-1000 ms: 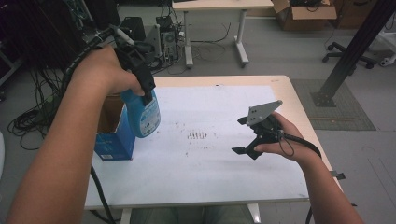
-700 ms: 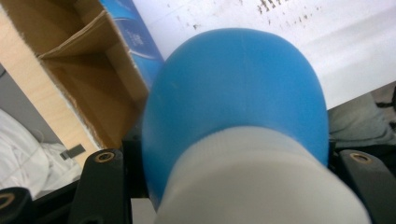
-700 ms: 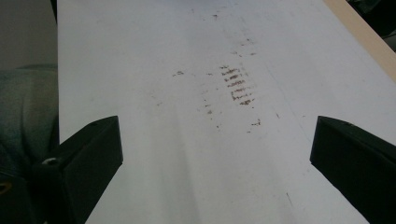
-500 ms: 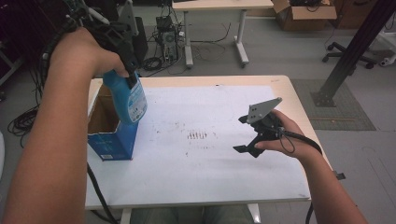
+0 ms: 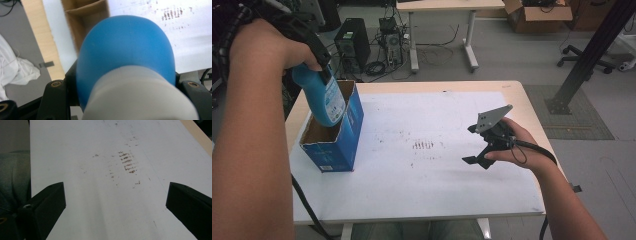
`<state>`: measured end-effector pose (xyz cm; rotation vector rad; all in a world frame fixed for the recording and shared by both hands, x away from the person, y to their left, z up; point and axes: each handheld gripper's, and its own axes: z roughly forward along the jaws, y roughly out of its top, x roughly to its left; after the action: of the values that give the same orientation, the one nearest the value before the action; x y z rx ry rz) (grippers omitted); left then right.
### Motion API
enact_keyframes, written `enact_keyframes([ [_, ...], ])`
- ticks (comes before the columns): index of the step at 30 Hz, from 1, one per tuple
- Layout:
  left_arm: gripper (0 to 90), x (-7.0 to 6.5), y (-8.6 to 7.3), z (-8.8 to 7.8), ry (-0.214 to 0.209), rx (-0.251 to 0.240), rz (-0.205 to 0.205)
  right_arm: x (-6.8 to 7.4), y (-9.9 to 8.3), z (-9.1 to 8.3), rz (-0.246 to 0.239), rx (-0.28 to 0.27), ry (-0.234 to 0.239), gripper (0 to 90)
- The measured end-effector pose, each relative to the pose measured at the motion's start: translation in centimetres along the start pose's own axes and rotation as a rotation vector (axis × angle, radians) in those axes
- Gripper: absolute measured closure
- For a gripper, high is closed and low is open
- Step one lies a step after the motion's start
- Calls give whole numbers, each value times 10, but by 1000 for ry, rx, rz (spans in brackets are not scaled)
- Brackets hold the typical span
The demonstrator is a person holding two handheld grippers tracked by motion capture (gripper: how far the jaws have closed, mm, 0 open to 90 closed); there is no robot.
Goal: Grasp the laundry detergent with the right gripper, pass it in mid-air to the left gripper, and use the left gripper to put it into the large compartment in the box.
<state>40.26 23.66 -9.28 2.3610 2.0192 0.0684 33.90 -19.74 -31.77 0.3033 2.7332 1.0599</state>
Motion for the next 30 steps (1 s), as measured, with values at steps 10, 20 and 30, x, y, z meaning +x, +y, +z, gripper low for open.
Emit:
enact_keyframes([
  [10, 393, 23, -3, 7, -5, 9, -78, -1, -1, 1, 7, -1, 3, 28],
  [20, 393, 32, -3, 20, -14, 19, -107, 0, 0, 1, 6, 4, 4, 29],
  [30, 393, 36, 0, 32, -9, 15, -115, 1, 0, 2, 6, 6, 7, 29],
])
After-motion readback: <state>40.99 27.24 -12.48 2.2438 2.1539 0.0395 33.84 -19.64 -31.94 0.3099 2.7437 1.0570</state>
